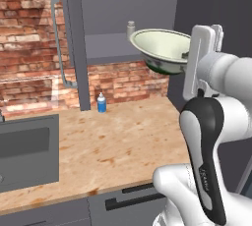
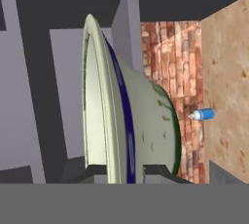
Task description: Pick the mug and place it in the sink. Pick the bowl and place it in the open cabinet and then close the cabinet.
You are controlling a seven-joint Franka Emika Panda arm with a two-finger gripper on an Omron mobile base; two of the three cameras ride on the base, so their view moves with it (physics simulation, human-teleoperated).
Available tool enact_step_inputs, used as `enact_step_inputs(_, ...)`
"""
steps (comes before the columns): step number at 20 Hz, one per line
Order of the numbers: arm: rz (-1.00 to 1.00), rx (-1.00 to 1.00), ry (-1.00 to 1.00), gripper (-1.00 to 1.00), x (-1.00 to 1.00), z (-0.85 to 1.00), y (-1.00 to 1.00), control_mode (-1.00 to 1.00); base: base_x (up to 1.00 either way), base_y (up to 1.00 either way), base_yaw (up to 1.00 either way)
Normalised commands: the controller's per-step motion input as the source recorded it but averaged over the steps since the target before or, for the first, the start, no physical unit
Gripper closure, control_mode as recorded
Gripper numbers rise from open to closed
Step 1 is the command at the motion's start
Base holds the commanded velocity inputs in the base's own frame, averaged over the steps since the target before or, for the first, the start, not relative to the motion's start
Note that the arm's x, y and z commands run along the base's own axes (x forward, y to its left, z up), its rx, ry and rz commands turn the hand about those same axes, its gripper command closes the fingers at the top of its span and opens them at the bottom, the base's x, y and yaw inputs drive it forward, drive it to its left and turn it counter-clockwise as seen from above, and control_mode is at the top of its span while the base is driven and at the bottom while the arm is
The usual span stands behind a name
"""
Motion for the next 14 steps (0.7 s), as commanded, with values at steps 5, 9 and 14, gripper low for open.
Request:
enact_step_inputs(5,0.14,0.01,0.02,1.0,0.3,0.0,0.0,-1.0,0.0,0.0,0.0)
enact_step_inputs(9,0.11,0.0,0.01,1.0,0.23,0.03,0.0,-1.0,0.0,0.0,0.0)
enact_step_inputs(14,0.05,0.0,0.0,1.0,0.14,0.02,0.03,-1.0,0.0,0.0,0.0)
